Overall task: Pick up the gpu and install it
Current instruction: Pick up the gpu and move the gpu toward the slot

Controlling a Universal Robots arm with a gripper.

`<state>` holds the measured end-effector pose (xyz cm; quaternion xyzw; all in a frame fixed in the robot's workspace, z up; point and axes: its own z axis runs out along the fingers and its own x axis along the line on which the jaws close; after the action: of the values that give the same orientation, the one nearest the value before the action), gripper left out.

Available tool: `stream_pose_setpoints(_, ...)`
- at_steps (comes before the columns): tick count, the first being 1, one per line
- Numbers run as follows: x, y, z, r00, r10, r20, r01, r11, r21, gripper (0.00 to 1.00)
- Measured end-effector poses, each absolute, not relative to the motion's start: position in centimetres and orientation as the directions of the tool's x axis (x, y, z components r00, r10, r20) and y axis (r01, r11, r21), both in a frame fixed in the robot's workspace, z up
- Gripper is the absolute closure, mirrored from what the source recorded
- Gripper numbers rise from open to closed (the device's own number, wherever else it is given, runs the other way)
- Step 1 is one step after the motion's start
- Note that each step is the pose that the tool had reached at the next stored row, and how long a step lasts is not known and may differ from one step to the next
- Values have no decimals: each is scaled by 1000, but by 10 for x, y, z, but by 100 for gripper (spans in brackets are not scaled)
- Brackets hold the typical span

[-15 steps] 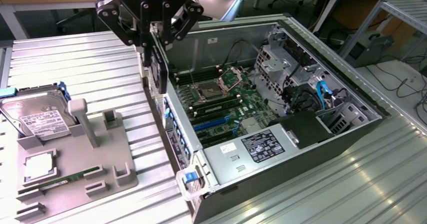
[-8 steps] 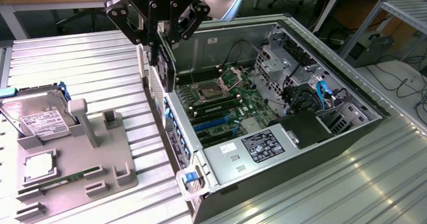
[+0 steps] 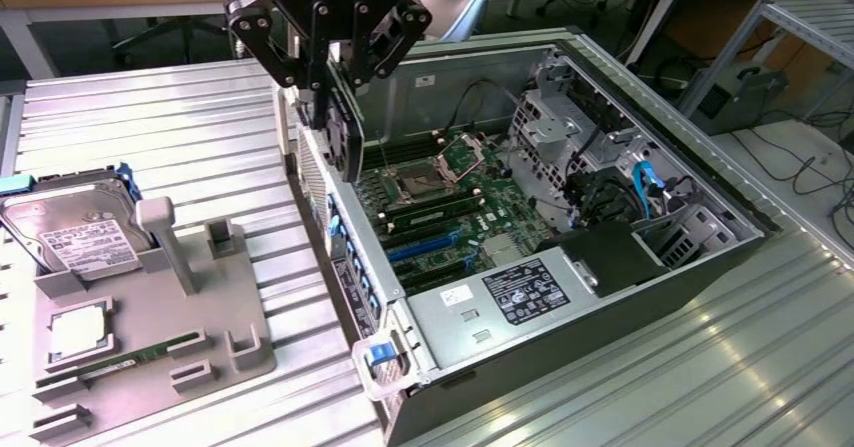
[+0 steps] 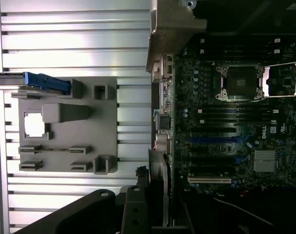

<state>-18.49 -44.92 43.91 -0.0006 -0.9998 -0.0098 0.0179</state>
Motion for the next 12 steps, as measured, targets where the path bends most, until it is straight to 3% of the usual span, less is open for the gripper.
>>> stream_pose_setpoints(12,-170,-449,439,-999,1,36,2,1000,20,72)
